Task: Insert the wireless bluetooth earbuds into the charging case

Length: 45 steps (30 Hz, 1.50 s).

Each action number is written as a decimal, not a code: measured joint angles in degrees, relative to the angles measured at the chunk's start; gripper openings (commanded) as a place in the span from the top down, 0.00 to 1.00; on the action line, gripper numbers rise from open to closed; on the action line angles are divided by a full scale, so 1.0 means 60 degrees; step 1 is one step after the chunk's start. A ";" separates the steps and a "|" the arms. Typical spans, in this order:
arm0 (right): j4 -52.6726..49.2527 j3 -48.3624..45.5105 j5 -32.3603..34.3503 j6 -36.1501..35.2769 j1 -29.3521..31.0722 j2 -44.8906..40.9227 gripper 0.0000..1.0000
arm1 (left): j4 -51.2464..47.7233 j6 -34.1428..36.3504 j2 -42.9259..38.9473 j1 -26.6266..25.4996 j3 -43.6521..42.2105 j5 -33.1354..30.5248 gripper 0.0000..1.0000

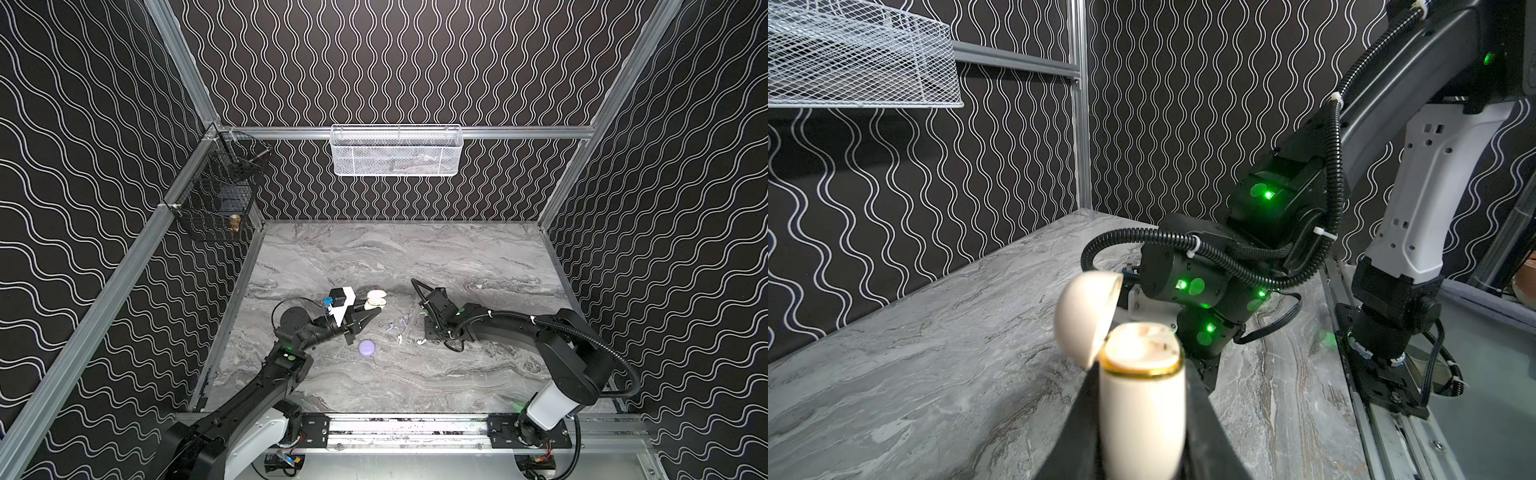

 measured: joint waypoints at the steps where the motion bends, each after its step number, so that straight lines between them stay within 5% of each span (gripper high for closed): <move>1: 0.0029 0.0033 -0.0058 -0.0004 -0.0011 0.0051 0.53 | 0.0000 0.0000 -0.0011 0.0000 0.0000 0.0000 1.00; 32: 0.0022 0.0346 0.0178 0.0000 0.0018 0.0375 0.76 | 0.0000 0.0000 0.0007 -0.0004 0.0000 -0.0004 1.00; 45: -0.0477 0.0546 0.0958 -0.0047 0.0229 -0.1636 0.82 | 0.0783 -0.0087 0.0073 -0.0040 -0.0233 0.0040 1.00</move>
